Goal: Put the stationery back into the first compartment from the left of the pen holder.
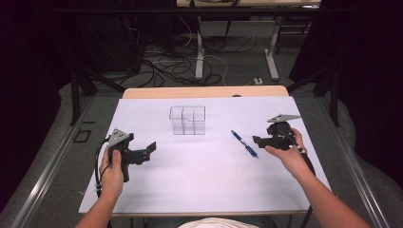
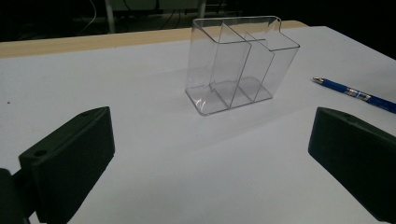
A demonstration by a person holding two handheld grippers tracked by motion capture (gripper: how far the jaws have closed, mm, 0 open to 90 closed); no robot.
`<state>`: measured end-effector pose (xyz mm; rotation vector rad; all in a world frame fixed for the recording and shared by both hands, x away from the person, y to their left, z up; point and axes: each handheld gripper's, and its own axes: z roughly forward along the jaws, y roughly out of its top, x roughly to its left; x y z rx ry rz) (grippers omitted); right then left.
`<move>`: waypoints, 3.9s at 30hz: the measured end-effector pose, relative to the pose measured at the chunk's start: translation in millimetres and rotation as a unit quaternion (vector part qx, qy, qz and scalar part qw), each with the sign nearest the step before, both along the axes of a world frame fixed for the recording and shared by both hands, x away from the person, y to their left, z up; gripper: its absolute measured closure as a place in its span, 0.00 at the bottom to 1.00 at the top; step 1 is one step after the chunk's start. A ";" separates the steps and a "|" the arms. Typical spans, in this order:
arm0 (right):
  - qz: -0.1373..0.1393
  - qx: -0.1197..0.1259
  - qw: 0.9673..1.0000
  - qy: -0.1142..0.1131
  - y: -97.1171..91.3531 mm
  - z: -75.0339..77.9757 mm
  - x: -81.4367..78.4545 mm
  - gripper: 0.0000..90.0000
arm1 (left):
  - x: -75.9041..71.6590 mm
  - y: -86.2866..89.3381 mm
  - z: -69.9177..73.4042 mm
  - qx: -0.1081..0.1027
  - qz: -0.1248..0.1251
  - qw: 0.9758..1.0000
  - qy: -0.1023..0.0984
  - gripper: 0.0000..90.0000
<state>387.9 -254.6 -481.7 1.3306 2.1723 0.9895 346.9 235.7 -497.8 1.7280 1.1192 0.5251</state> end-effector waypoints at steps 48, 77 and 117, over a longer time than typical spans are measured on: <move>0.058 -0.104 0.978 0.169 59.9 -21.4 80.9 0.65 | 3.9 13.4 -2.2 -0.013 0.019 1.000 0.006 0.00; 0.082 -0.129 0.969 0.194 75.5 -49.1 93.7 0.80 | 4.6 15.4 -3.8 -0.015 0.022 1.000 0.010 0.01; 0.061 -0.124 0.971 0.196 77.8 -43.5 91.9 0.89 | 4.7 14.9 -4.5 -0.015 0.022 1.000 0.011 0.01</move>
